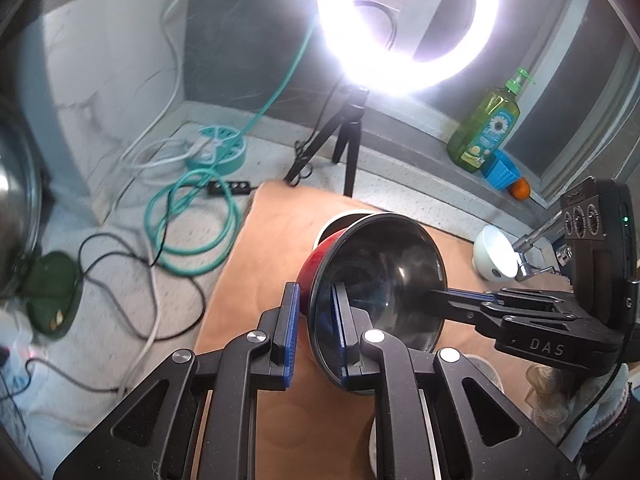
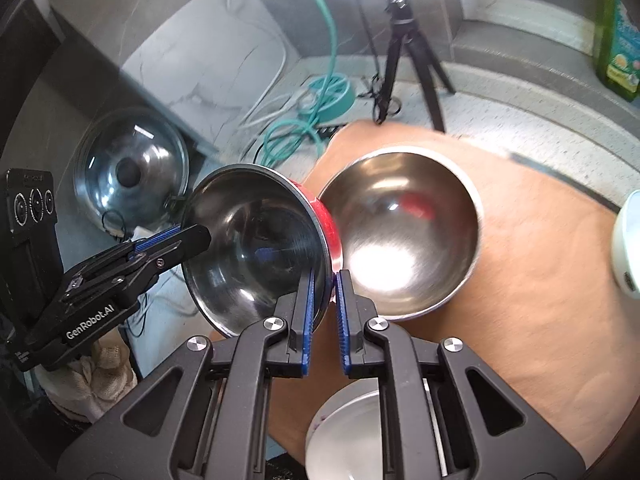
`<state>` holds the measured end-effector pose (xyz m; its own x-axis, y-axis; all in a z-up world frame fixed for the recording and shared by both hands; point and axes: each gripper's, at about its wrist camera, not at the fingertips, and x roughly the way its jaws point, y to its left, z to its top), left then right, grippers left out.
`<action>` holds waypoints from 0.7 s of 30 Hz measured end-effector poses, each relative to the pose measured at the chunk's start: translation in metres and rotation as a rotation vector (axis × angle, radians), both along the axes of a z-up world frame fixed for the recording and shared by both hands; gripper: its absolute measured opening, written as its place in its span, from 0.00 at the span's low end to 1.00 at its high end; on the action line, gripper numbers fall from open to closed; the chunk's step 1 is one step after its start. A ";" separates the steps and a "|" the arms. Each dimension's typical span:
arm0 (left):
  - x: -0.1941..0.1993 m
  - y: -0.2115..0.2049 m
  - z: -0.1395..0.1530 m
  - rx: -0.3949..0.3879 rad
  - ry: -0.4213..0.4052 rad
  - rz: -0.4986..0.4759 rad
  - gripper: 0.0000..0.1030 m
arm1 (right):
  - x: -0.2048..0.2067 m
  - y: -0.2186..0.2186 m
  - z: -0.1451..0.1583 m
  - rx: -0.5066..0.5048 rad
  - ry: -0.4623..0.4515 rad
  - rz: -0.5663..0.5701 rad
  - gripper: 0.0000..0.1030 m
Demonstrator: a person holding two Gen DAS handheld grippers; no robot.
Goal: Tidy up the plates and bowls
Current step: 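Lower the red-exterior bowl into the large steel bowl with the left tool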
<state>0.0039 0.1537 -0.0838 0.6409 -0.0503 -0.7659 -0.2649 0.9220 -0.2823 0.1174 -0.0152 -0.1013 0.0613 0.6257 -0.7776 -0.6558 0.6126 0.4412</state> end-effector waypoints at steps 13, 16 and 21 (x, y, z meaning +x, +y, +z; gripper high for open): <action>0.063 -0.014 -0.035 -0.023 0.092 -0.063 0.13 | 0.044 -0.010 -0.025 -0.081 0.017 -0.087 0.10; 0.071 -0.015 -0.044 -0.017 0.125 -0.076 0.13 | 0.048 -0.007 -0.034 -0.106 0.022 -0.087 0.10; 0.080 -0.020 -0.051 0.009 0.160 -0.105 0.13 | 0.057 -0.006 -0.044 -0.127 0.037 -0.095 0.10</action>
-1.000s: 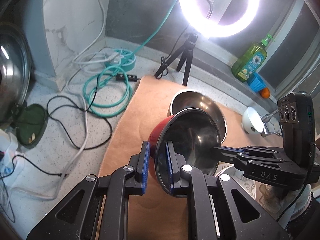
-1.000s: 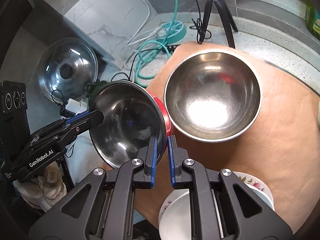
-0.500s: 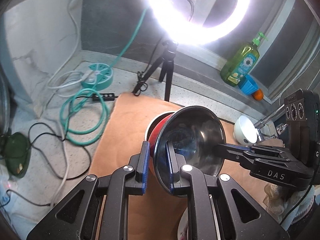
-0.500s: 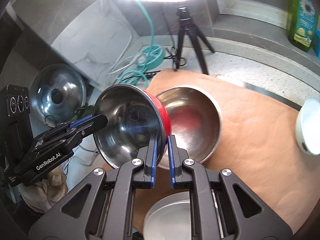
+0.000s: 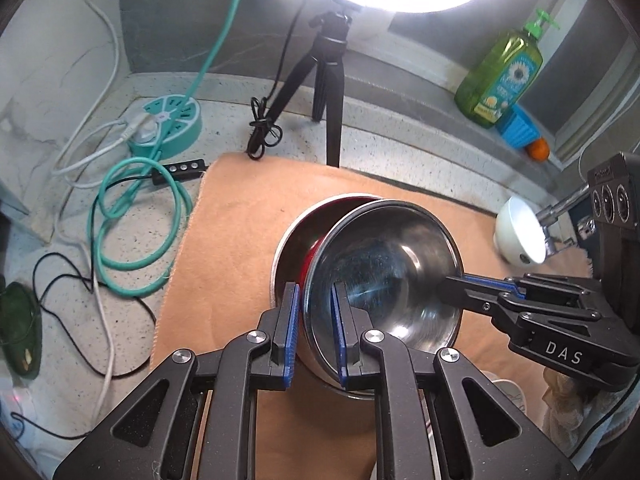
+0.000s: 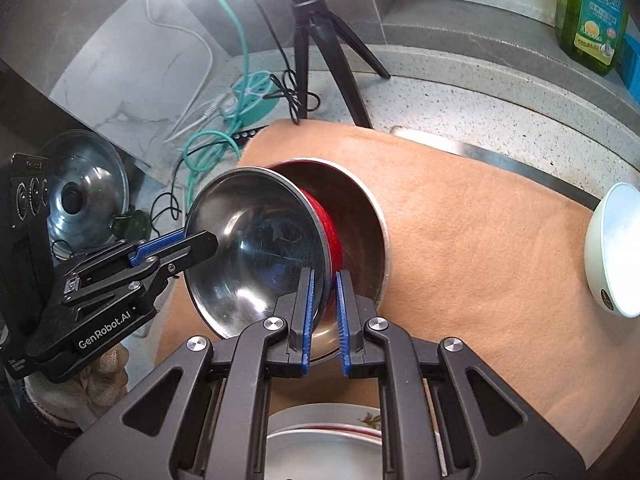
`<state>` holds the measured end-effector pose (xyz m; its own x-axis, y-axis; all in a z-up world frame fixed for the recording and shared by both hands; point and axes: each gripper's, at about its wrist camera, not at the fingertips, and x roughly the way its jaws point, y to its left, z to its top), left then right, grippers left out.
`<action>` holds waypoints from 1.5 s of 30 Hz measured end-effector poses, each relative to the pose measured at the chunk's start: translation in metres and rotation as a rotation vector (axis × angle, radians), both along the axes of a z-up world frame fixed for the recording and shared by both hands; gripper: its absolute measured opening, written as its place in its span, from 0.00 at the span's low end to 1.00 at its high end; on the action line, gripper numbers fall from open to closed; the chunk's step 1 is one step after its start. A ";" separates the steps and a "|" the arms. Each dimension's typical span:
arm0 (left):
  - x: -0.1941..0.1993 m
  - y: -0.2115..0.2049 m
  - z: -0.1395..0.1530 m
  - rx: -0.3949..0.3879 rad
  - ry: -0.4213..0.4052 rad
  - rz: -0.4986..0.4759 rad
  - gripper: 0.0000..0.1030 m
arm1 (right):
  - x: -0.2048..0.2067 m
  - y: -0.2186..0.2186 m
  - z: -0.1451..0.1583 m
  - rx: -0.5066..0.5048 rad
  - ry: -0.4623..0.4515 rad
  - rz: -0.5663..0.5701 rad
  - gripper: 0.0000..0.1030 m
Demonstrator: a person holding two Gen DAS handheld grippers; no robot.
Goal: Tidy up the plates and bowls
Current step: 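Lower the red-exterior bowl into the large steel bowl with the left tool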
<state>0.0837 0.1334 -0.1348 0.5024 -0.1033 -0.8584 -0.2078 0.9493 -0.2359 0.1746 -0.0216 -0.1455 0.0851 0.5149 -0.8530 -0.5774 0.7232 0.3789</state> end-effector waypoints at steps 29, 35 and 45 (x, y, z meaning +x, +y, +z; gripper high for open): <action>0.024 -0.001 -0.016 0.069 0.079 -0.050 0.14 | 0.007 0.014 -0.009 -0.058 0.015 -0.001 0.23; 0.025 0.000 -0.014 0.066 0.067 -0.062 0.14 | 0.006 0.008 0.000 -0.035 0.002 -0.026 0.34; 0.021 0.006 -0.001 0.059 0.016 -0.082 0.14 | -0.010 -0.035 0.038 0.037 -0.093 -0.144 0.57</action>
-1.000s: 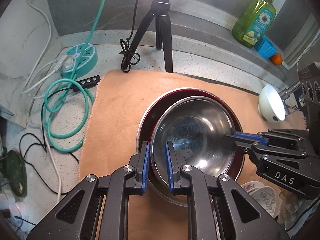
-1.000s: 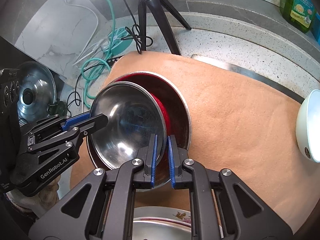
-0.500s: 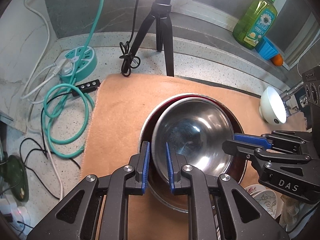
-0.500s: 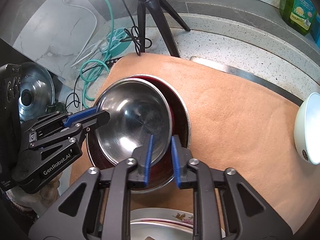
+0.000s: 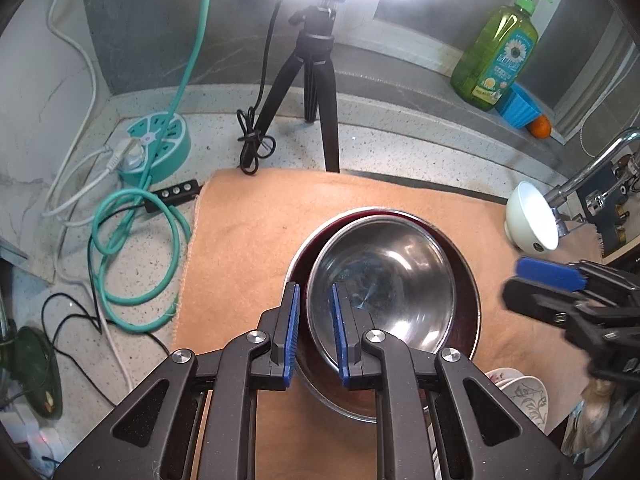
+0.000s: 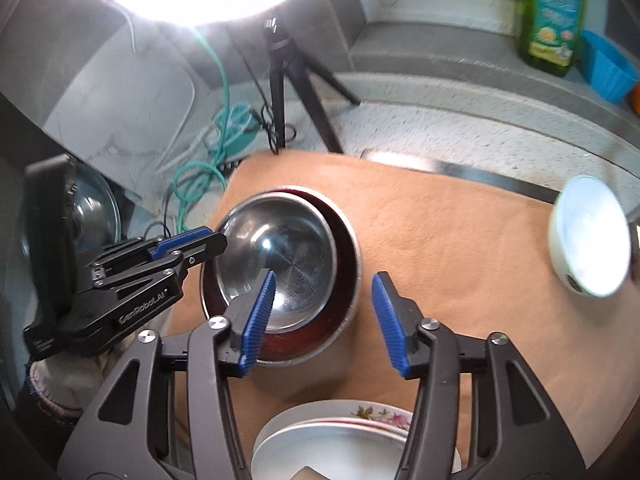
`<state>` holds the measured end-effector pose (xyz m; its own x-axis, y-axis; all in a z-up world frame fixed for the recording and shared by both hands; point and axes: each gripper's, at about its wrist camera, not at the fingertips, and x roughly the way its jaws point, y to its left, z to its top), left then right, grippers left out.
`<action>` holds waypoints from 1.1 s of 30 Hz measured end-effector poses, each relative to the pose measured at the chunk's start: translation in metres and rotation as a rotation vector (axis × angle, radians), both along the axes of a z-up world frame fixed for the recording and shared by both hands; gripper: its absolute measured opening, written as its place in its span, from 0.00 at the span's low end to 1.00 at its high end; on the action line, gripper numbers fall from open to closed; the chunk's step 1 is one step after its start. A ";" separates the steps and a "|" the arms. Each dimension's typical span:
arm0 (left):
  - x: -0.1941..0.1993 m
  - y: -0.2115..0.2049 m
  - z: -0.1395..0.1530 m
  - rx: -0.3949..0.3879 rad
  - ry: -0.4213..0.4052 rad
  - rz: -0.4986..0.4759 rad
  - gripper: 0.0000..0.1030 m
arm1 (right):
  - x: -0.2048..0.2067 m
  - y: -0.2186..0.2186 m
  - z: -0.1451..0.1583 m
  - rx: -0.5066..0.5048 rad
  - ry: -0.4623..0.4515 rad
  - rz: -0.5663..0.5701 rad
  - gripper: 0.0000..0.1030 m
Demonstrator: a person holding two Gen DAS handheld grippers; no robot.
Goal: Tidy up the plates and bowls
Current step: 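Lower the red-exterior bowl into the large steel bowl with the left tool, then open the left tool and move it to the pale blue ceramic bowl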
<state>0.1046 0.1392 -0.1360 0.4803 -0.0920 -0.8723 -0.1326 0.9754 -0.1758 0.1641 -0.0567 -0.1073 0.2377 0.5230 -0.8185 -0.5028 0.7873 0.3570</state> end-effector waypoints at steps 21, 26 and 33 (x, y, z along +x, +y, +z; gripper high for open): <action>-0.019 -0.054 0.048 -0.070 -0.141 0.018 0.14 | 0.008 -0.218 0.016 -0.116 -0.221 -0.253 0.82; -0.011 -0.095 0.045 -0.097 -0.135 0.014 0.14 | 0.025 -0.242 -0.002 -0.140 -0.185 -0.232 0.77; 0.023 -0.151 0.032 -0.151 -0.116 -0.001 0.14 | 0.055 -0.262 -0.031 -0.076 -0.084 -0.254 0.58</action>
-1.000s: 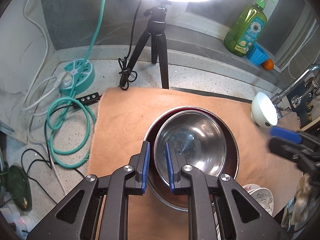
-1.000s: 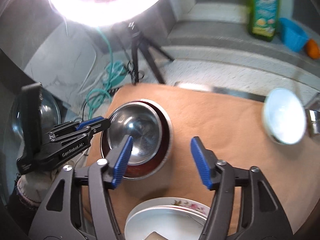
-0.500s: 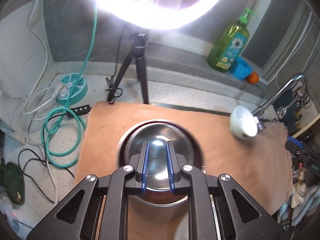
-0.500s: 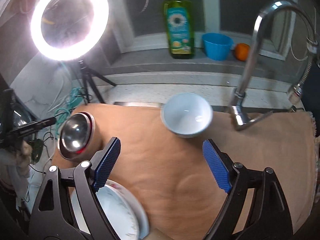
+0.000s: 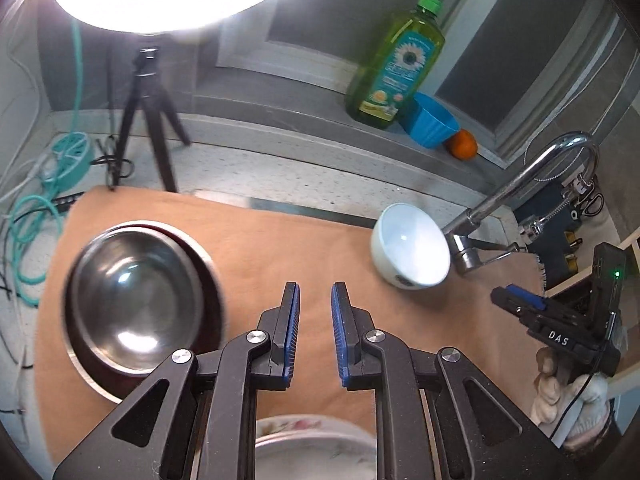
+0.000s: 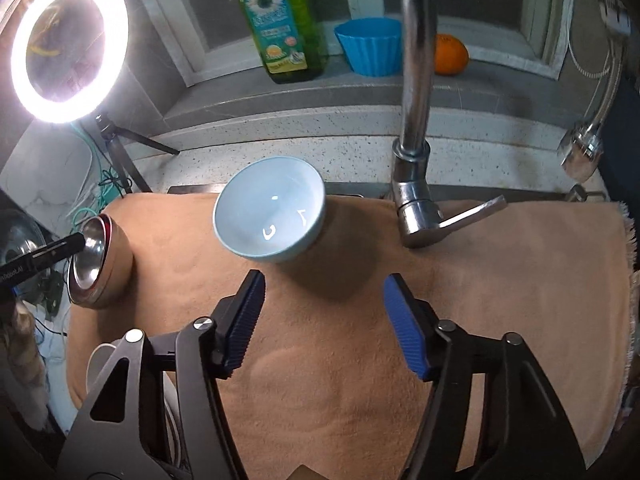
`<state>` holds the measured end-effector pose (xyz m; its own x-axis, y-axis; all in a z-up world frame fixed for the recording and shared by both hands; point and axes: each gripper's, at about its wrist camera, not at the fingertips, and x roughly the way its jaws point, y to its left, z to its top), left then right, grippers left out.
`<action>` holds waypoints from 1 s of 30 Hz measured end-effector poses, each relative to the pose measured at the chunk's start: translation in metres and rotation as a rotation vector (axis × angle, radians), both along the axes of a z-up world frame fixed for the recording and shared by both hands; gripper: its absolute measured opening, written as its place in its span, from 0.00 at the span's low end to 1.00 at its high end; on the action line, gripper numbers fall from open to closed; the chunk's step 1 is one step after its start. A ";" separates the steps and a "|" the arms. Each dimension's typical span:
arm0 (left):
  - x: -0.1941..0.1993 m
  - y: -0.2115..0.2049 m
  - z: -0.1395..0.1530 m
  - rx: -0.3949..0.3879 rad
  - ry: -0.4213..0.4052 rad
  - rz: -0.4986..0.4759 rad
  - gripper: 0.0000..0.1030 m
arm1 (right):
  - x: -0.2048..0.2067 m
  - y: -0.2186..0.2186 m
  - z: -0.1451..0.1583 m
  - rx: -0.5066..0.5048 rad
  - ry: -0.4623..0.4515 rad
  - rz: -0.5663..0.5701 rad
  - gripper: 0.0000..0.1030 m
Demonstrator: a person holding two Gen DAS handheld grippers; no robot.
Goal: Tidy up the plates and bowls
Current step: 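Open the left tool and move it to the pale blue ceramic bowl, then close the left tool on the pale blue bowl rim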
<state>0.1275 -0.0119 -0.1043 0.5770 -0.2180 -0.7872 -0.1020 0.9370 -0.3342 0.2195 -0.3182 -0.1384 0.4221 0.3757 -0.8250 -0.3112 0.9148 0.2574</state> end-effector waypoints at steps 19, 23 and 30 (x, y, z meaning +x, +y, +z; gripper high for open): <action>0.101 -0.061 -0.043 -0.011 0.098 -0.090 0.14 | 0.059 0.019 -0.037 0.066 0.102 -0.062 0.42; 0.112 -0.065 -0.050 0.003 0.114 -0.114 0.14 | 0.063 0.022 -0.044 0.079 0.127 -0.076 0.38; 0.124 -0.068 -0.068 -0.004 0.154 -0.150 0.14 | 0.069 0.035 -0.055 0.053 0.154 -0.068 0.30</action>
